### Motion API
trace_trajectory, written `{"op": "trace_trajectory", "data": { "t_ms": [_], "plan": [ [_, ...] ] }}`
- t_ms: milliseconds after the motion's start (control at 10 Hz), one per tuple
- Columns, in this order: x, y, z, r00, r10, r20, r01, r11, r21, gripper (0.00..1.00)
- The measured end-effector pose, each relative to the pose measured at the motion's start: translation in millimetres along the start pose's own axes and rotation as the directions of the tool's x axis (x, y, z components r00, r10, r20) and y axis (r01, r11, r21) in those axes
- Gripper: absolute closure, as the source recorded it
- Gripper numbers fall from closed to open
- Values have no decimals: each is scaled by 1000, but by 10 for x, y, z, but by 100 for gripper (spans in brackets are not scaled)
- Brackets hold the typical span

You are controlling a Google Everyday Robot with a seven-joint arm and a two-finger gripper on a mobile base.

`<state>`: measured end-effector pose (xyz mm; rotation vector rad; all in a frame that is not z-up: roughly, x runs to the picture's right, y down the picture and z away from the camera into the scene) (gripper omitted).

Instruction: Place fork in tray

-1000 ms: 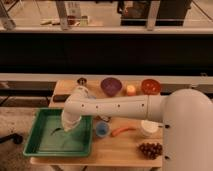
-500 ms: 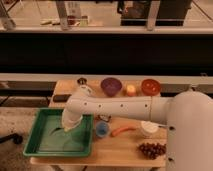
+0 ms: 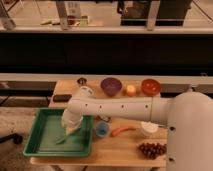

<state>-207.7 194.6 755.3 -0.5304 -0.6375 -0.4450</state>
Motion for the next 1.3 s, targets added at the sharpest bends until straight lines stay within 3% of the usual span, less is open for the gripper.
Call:
{"op": "trace_trajectory", "data": {
  "t_ms": [700, 1300],
  "plan": [
    [-88, 77, -18, 999, -51, -1, 51, 998, 25, 20],
    [-194, 100, -439, 995, -94, -30, 95, 993, 63, 20]
  ]
}}
